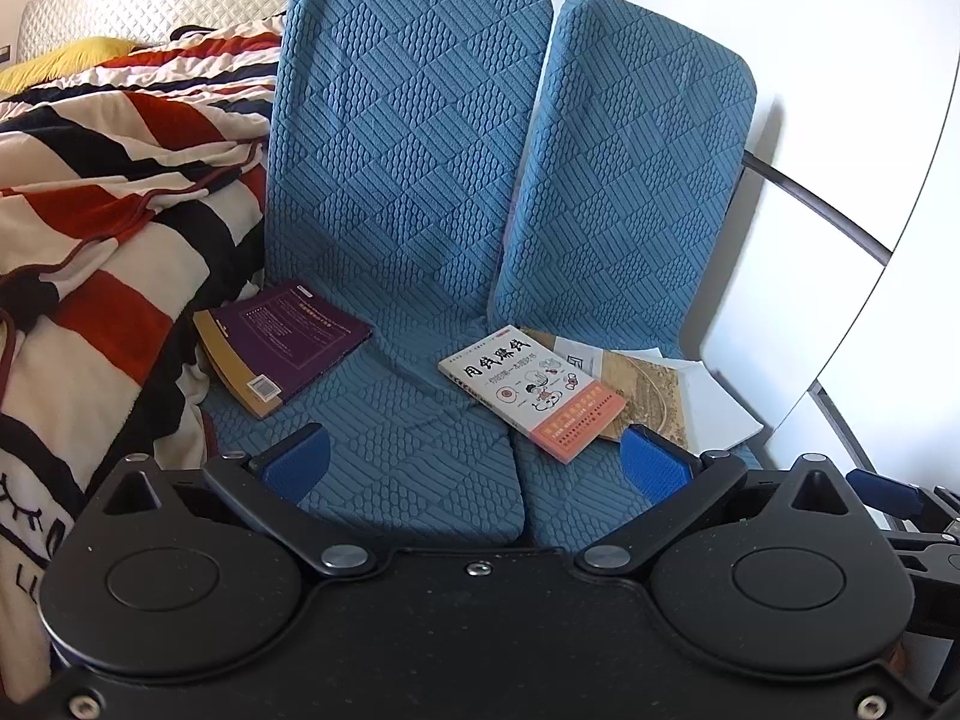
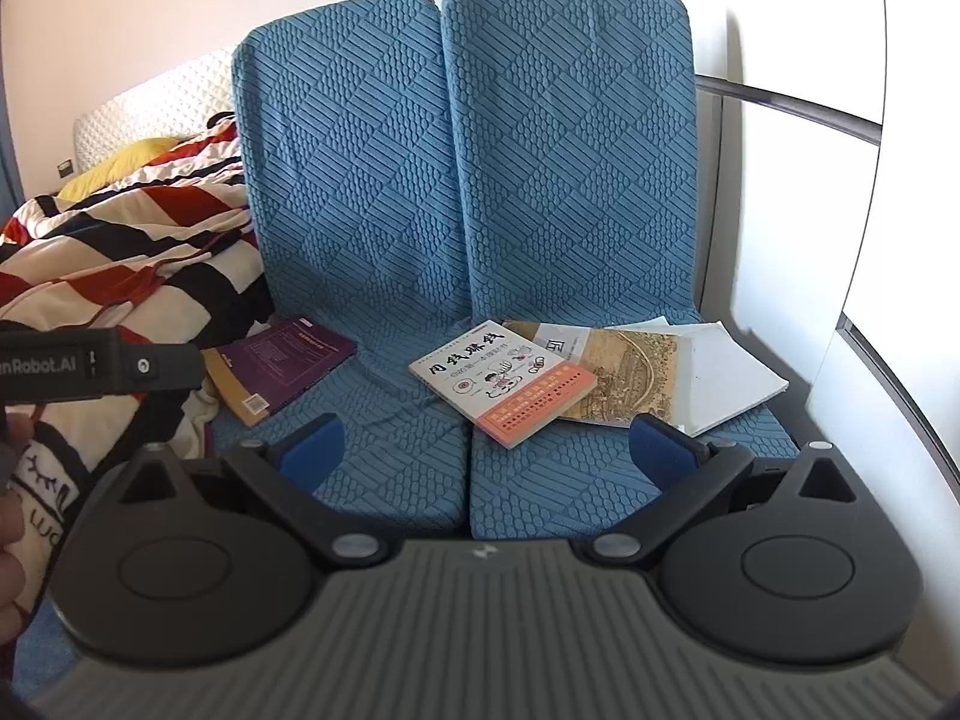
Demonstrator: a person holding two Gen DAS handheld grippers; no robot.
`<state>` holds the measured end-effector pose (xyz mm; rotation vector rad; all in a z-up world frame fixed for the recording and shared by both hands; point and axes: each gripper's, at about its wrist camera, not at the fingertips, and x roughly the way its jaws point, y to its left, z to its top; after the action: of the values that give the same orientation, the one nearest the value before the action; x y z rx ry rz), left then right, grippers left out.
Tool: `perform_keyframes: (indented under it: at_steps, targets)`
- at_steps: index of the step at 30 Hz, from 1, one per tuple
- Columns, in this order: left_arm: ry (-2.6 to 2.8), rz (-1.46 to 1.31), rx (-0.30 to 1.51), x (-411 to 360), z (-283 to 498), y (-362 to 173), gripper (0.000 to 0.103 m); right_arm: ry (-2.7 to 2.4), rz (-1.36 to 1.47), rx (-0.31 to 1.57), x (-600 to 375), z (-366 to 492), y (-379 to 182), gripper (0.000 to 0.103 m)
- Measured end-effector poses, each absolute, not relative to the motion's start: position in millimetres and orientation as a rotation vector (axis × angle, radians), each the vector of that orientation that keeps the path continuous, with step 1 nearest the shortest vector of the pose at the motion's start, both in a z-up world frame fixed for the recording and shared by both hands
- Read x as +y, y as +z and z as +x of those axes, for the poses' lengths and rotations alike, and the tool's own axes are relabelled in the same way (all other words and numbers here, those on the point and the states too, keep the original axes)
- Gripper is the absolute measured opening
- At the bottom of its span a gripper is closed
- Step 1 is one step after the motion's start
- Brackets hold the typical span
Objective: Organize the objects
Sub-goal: 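Move the right tool toward the tan illustrated book on the seat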
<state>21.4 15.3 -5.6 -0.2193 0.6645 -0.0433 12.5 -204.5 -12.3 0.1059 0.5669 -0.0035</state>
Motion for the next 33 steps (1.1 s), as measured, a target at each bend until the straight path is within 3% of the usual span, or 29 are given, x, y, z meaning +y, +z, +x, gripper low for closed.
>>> perform_keyframes:
  at_steps: [33]
  targets:
    - [-0.020, -0.209, 0.716, 26.5, 59.9, -31.1, 0.103, 0.026, 0.191, 0.665, -204.1, 53.8, -37.9, 0.103]
